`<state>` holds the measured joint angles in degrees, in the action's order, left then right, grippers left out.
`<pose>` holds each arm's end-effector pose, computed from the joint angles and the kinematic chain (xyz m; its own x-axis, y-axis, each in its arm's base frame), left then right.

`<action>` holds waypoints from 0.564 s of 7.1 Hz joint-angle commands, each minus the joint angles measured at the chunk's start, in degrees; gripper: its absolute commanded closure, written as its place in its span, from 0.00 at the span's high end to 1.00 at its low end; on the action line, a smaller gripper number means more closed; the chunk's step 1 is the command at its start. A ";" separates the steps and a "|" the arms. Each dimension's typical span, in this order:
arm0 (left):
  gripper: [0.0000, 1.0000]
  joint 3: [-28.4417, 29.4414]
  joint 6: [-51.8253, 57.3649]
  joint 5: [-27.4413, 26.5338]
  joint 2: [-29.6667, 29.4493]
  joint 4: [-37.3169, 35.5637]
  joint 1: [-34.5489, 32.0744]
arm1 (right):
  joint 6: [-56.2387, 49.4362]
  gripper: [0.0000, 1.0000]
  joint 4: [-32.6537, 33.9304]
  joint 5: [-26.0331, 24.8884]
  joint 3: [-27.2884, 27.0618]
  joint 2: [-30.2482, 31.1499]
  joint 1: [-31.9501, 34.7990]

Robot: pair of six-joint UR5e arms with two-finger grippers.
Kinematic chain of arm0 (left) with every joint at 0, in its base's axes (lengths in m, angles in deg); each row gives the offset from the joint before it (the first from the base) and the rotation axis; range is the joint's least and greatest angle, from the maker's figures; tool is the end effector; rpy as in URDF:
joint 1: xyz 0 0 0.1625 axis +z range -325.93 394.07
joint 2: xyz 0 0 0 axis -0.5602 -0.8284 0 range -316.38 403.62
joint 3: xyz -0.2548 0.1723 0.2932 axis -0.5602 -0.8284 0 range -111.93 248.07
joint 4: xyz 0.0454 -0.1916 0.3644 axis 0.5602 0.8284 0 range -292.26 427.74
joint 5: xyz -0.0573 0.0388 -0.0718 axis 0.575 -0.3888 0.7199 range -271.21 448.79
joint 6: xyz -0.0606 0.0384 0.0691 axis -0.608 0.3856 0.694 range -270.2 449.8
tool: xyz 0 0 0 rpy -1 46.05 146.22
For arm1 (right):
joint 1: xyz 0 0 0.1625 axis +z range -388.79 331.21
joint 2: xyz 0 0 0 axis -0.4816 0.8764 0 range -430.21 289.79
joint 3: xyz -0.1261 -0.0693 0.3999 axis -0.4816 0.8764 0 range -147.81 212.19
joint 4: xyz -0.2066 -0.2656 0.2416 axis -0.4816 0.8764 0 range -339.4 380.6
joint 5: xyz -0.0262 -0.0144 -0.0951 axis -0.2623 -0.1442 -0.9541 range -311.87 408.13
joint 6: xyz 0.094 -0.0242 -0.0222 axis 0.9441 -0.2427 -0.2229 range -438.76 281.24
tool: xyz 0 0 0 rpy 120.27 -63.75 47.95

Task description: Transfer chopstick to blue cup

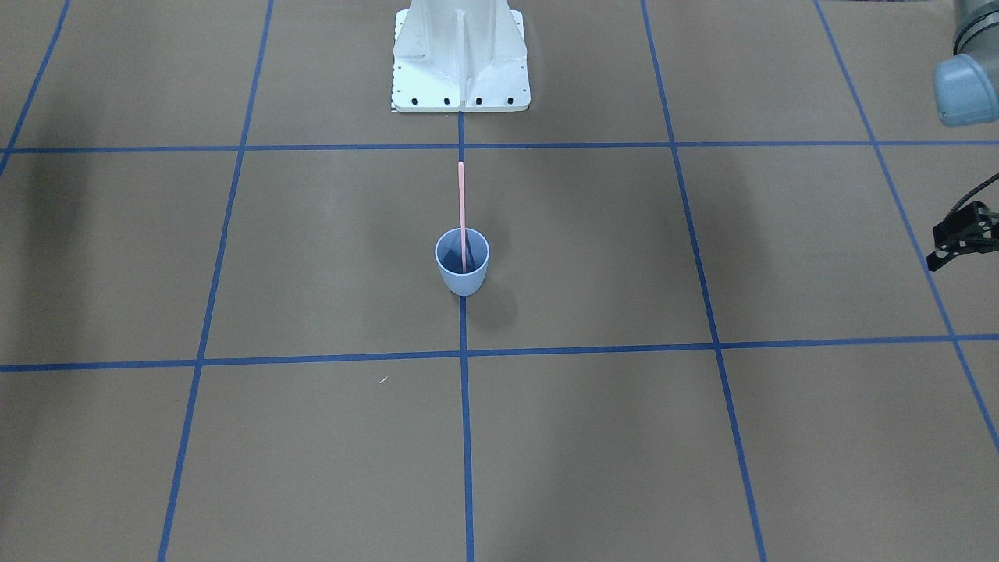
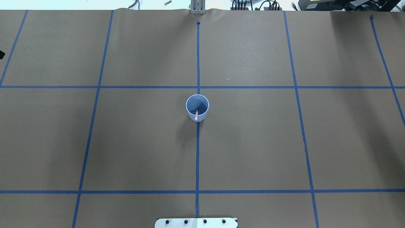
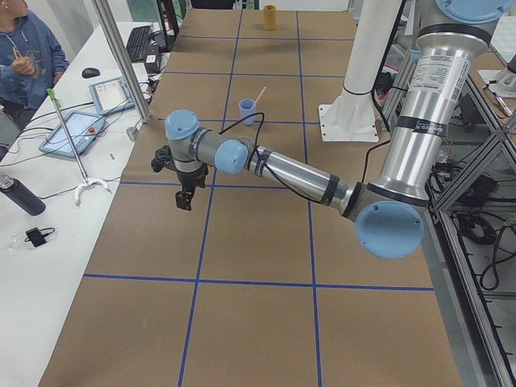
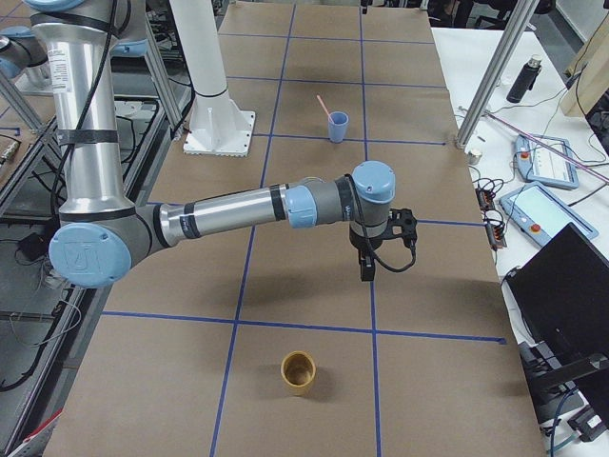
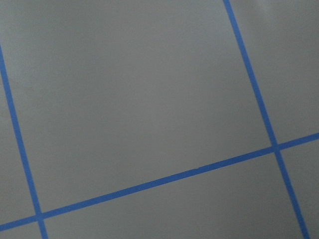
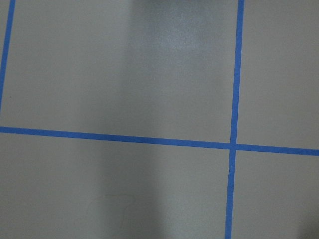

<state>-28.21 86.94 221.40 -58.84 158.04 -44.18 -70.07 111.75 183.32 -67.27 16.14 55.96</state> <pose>0.0540 -0.5825 0.4882 0.6842 0.3195 -0.6556 -0.1585 0.9426 0.2940 0.0147 -0.5247 0.5457 0.6940 -0.0613 0.7174 -0.0156 0.9949 0.1000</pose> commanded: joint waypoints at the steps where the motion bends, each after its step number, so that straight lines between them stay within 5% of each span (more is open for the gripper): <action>1: 0.98 -0.66 2.77 1.06 3.23 0.58 -1.82 | 0.19 1.00 0.00 0.24 2.60 -1.27 -0.03; 4: 0.98 -1.46 2.16 5.11 4.03 0.58 -1.56 | 0.54 1.00 0.00 0.60 1.99 -0.83 -0.11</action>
<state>-29.59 89.18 225.99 -54.89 158.70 -45.83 -69.72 111.68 183.81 -65.34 15.05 55.86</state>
